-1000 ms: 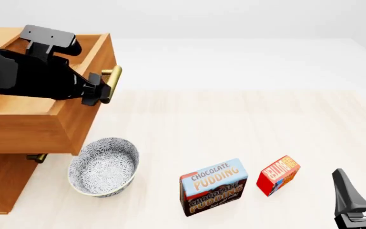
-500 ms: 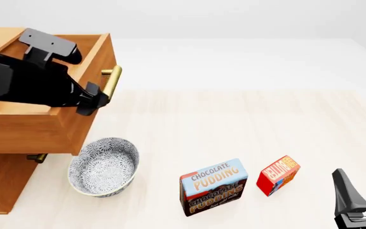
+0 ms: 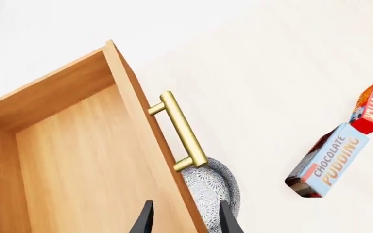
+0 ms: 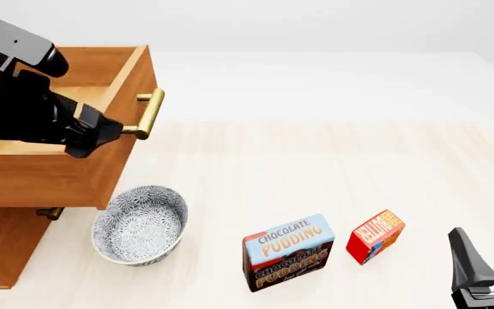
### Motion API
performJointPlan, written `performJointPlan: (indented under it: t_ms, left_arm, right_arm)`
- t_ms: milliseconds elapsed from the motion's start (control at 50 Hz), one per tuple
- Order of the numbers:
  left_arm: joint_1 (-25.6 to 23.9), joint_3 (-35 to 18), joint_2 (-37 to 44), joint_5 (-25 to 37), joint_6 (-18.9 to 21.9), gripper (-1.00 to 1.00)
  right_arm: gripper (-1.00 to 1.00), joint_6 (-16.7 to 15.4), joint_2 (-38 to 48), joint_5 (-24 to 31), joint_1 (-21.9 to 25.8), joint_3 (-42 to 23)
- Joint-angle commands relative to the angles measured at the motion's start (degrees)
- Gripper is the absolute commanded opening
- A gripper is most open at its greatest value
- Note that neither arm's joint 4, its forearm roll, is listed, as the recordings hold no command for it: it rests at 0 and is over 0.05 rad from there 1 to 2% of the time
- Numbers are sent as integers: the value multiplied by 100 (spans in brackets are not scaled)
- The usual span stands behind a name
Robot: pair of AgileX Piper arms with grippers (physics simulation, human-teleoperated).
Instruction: Put the butter at the back in the top drawer of the cabinet and close it.
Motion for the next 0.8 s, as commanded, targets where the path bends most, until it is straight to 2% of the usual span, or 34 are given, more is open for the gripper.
performJointPlan:
  t_ms: [20, 500, 800]
  left_arm:
    - [88, -127, -354, 283, 233, 100]
    - [-515, -819, -390, 558, 289, 100]
    - [-1135, -1025, 288, 121, 312, 100]
  right_arm:
    - [100, 0, 0, 0, 0, 0]
    - [100, 0, 0, 0, 0, 0]
    - [100, 0, 0, 0, 0, 0]
